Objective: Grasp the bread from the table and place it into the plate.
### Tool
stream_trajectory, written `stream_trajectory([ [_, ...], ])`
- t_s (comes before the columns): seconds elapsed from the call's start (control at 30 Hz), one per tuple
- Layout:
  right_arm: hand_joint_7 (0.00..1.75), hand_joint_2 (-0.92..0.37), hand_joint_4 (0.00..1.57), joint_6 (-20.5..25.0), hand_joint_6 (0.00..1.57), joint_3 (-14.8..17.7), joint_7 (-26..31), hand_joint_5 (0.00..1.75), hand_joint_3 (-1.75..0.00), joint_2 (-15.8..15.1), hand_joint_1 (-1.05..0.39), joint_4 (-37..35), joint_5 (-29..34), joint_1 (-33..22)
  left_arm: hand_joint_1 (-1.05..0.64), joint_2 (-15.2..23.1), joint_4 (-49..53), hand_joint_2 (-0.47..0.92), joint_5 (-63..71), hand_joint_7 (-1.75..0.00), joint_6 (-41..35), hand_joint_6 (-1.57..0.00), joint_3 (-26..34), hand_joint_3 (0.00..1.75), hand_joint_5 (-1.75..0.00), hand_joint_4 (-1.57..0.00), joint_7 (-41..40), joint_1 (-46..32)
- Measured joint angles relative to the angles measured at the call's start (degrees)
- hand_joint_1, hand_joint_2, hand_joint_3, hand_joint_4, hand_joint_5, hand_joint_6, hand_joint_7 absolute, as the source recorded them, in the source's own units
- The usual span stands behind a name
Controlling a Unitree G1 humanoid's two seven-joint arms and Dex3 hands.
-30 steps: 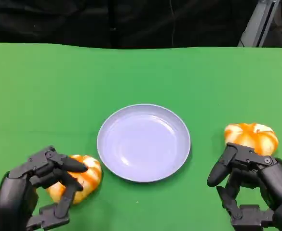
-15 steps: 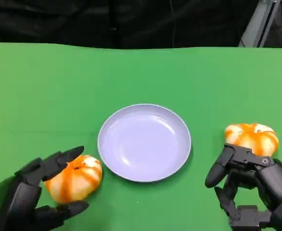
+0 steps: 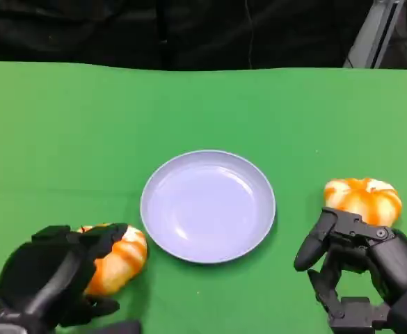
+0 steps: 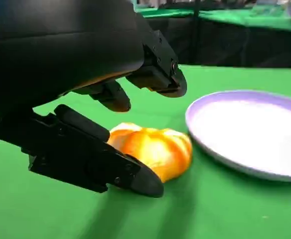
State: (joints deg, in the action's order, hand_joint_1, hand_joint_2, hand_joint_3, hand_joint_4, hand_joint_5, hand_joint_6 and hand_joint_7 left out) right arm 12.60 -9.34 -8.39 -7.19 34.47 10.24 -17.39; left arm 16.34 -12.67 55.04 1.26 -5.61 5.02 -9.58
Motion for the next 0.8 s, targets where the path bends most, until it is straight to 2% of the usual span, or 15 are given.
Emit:
stream_trajectory([
  [0.17,1.4,-0.43,0.74,-0.31,0.68,-0.06,0.08,1.61,-1.18,-0.07,0.04,-0.01,0.21,0.0,-0.42,0.67,6.48,0.92,3.0,-0.03,-4.75,-0.54,-3.43,0.17,-0.36,-0.54,0.18,4.05],
  [0.27,1.4,-0.46,0.74,-0.28,0.68,-0.14,0.11,1.62,-1.16,-0.1,0.03,0.0,0.63,0.02,-0.39,1.44,9.92,0.92,3.68,-0.05,-6.55,-0.62,-5.13,0.19,-0.34,-0.64,0.14,6.37],
  [0.43,1.42,-0.48,0.73,-0.12,0.67,-0.11,0.1,1.63,-1.14,-0.04,0.04,0.04,0.38,0.02,-0.34,3.03,12.85,0.92,3.75,-0.07,-8.0,-0.73,-7.4,0.27,-0.31,-0.68,0.09,9.06],
  [0.47,1.42,-0.48,0.74,-0.1,0.67,-0.11,0.1,1.62,-1.14,-0.02,0.05,0.04,0.34,0.01,-0.29,3.2,13.13,0.92,3.42,-0.07,-8.09,-0.79,-7.62,0.3,-0.38,-0.72,0.1,9.3],
  [0.53,1.42,-0.47,0.75,-0.08,0.67,-0.1,0.1,1.61,-1.15,-0.02,0.05,0.04,0.31,0.02,-0.22,3.94,14.01,0.92,2.01,-0.04,-7.78,-0.9,-7.76,0.33,-0.79,-0.67,0.02,9.67],
  [0.57,1.41,-0.47,0.75,-0.08,0.68,-0.09,0.1,1.61,-1.15,-0.02,0.06,0.04,0.31,0.02,-0.19,4.25,14.32,0.92,0.45,-0.05,-7.16,-0.99,-7.52,0.33,-0.87,-0.71,-0.59,9.7],
  [0.63,1.41,-0.47,0.75,-0.08,0.68,-0.1,0.11,1.6,-1.15,-0.02,0.06,0.04,0.32,0.02,-0.17,4.42,14.63,0.92,-2.64,-0.06,-5.34,-1.1,-6.48,0.35,-0.85,-0.81,-2.86,9.49],
  [0.67,1.41,-0.47,0.75,-0.08,0.68,-0.1,0.11,1.6,-1.15,-0.02,0.05,0.04,0.34,0.02,-0.16,4.43,14.65,0.91,-4.13,-0.07,-4.47,-1.18,-5.73,0.36,-1.03,-0.84,-4.36,9.17],
  [0.7,1.41,-0.47,0.75,-0.08,0.68,-0.1,0.11,1.6,-1.15,-0.02,0.05,0.04,0.35,0.02,-0.16,4.47,14.63,0.9,-5.22,-0.07,-3.65,-1.21,-5.09,0.37,-1.11,-0.84,-6.08,8.86],
  [0.73,1.41,-0.47,0.75,-0.08,0.68,-0.1,0.12,1.59,-1.15,-0.02,0.05,0.04,0.35,0.02,-0.16,4.54,14.57,0.88,-6.0,-0.11,-2.91,-1.26,-4.63,0.4,-1.38,-0.82,-7.65,8.64],
  [0.77,1.4,-0.47,0.74,-0.07,0.68,-0.11,0.12,1.59,-1.16,-0.01,0.06,0.04,0.35,0.03,-0.17,4.64,14.42,0.83,-6.51,-0.25,-2.02,-1.26,-4.12,0.47,-1.58,-0.81,-9.34,8.34],
  [0.8,1.4,-0.47,0.74,0.0,0.68,-0.11,0.12,1.59,-1.16,0.02,0.06,0.04,0.35,0.03,-0.18,4.82,14.25,0.81,-7.18,-0.47,-0.88,-1.17,-3.53,0.49,-1.64,-0.82,-11.13,8.04],
])
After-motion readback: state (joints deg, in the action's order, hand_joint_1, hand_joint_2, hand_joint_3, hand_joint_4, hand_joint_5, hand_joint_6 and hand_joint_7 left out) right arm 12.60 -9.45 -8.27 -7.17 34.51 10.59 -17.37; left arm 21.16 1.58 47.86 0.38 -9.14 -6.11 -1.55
